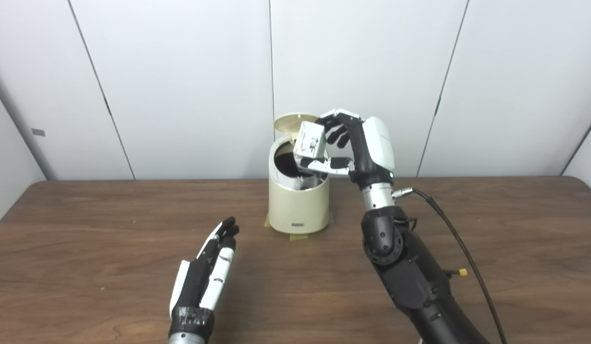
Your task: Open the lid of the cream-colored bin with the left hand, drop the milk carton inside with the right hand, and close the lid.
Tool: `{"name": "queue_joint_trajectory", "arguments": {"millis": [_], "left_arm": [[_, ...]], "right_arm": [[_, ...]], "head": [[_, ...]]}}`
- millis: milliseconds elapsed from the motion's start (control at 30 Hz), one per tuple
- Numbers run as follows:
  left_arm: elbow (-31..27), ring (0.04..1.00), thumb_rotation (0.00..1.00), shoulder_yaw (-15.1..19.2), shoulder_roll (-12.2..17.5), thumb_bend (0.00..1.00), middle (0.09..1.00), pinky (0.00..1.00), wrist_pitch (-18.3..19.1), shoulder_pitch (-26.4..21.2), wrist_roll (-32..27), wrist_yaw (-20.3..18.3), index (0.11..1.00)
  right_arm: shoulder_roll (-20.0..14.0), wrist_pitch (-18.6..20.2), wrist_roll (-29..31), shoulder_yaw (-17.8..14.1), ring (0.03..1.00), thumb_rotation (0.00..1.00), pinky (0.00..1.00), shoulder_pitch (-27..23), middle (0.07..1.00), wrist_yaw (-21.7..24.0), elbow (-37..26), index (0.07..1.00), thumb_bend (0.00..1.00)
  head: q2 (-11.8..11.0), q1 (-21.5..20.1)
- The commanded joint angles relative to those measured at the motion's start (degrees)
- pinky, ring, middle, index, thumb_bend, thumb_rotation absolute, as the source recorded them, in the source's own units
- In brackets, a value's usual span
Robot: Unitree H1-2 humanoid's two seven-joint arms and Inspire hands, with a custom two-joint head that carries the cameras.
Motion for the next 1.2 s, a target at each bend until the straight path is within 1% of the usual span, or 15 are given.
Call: {"name": "queue_joint_trajectory", "arguments": {"millis": [0, 67, 167, 267, 367, 433, 467, 600, 633, 667, 733, 833, 967, 1067, 1167], "left_arm": [[-1.74, 0.956, 0.77, -0.19, -0.39, 0.48, 0.911, 1.00, -0.95, 1.04, 0.06, 0.36, 0.919], [-1.55, 0.959, 0.75, -0.29, -0.02, 0.47, 0.911, 1.00, -1.41, 1.08, 0.30, 0.19, 0.919], [-1.25, 0.967, 0.70, -0.49, 0.64, 0.40, 0.914, 1.00, -1.83, 1.11, 0.97, -0.10, 0.920], [-1.09, 0.975, 0.63, -0.73, 1.18, 0.33, 0.921, 1.00, -1.92, 1.06, 1.24, -0.54, 0.923], [-1.23, 0.992, 0.53, -1.26, 1.92, 0.26, 0.940, 1.00, -1.23, 0.93, 1.51, -1.56, 0.930], [-1.38, 0.999, 0.46, -1.44, 2.01, 0.25, 0.953, 1.00, -0.84, 0.87, 1.35, -2.12, 0.934], [-1.40, 1.000, 0.44, -1.49, 2.00, 0.25, 0.957, 1.00, -0.76, 0.84, 1.39, -2.25, 0.938], [-1.32, 1.000, 0.45, -1.46, 1.82, 0.25, 0.954, 1.00, -0.86, 0.60, 2.08, -2.44, 0.945], [-1.25, 1.000, 0.47, -1.28, 1.67, 0.27, 0.951, 1.00, -0.96, 0.54, 1.89, -2.49, 0.945], [-1.24, 1.000, 0.48, -1.13, 1.52, 0.27, 0.949, 1.00, -0.93, 0.51, 1.83, -2.46, 0.944], [-0.79, 0.996, 0.50, -0.74, 1.42, 0.28, 0.940, 1.00, -1.19, 0.18, 1.77, -2.26, 0.941], [0.06, 0.987, 0.52, -0.03, 1.36, 0.29, 0.928, 1.00, -1.57, -0.35, 1.13, -2.18, 0.933], [0.95, 0.982, 0.49, 0.58, 1.21, 0.26, 0.917, 1.00, -1.41, -1.23, 0.35, -2.35, 0.926], [1.20, 0.968, 0.47, 1.30, 0.53, 0.25, 0.909, 1.00, -0.68, -2.46, -1.13, -2.23, 0.923], [1.46, 0.937, 0.51, 1.70, 0.76, 0.26, 0.909, 0.96, 0.31, -4.37, -1.67, -2.23, 0.926]], "right_arm": [[-0.39, 1.23, -0.15, 0.22, 0.747, 0.23, 0.67, -2.21, 0.750, 1.33, -2.60, 0.645, 0.99], [-0.93, 2.66, -0.74, 0.98, 0.788, 0.25, 0.72, -2.17, 0.783, 3.40, -3.17, 0.667, 1.00], [-2.07, 6.02, -1.81, 2.55, 0.840, 0.28, 0.81, -2.43, 0.835, 7.93, -4.68, 0.722, 1.00], [-2.63, 9.24, -2.10, 3.25, 0.853, 0.30, 0.84, -2.62, 0.847, 11.31, -6.81, 0.740, 1.00], [-3.02, 10.09, -2.27, 3.42, 0.799, 0.28, 0.74, -2.83, 0.790, 12.39, -7.74, 0.714, 1.00], [-2.97, 9.60, -1.91, 3.00, 0.749, 0.27, 0.68, -2.80, 0.737, 11.75, -7.85, 0.688, 1.00], [-2.88, 9.32, -1.61, 2.73, 0.691, 0.25, 0.62, -2.75, 0.693, 11.42, -7.90, 0.664, 1.00], [-2.43, 6.99, 0.04, 1.14, 0.545, 0.18, 0.48, -1.65, 0.566, 8.95, -9.30, 0.584, 1.00], [-2.26, 6.07, 1.10, 0.48, 0.510, 0.14, 0.45, -1.16, 0.532, 8.41, -9.99, 0.557, 0.96], [-2.20, 5.77, 1.75, -0.16, 0.476, 0.07, 0.41, -0.39, 0.491, 8.03, -11.30, 0.530, 0.75], [-2.30, 6.64, 2.93, -1.41, 0.400, 0.01, 0.33, 1.17, 0.459, 8.73, -14.24, 0.513, 0.58], [-3.66, 8.32, 3.49, -2.51, 0.402, 0.00, 0.34, 3.52, 0.473, 10.98, -18.04, 0.517, 0.53], [-5.25, 9.84, 3.29, -3.53, 0.392, 0.00, 0.33, 6.11, 0.472, 12.39, -20.87, 0.521, 0.52], [-5.09, 13.43, 7.95, -6.52, 0.400, 0.00, 0.34, 9.37, 0.462, 15.17, -24.40, 0.513, 0.52], [-4.80, 16.08, 12.08, -8.59, 0.422, 0.00, 0.36, 11.56, 0.462, 17.72, -26.41, 0.499, 0.52]], "head": [[0.14, -0.26], [0.11, -0.53], [0.21, -0.85], [0.24, -0.88], [0.32, -1.02], [0.30, -1.18], [0.30, -1.18], [0.42, -1.28], [0.45, -1.28], [0.45, -1.28], [0.44, -1.74], [0.39, -2.18], [0.15, -2.63], [-0.14, -2.86], [-0.23, -2.67]]}}
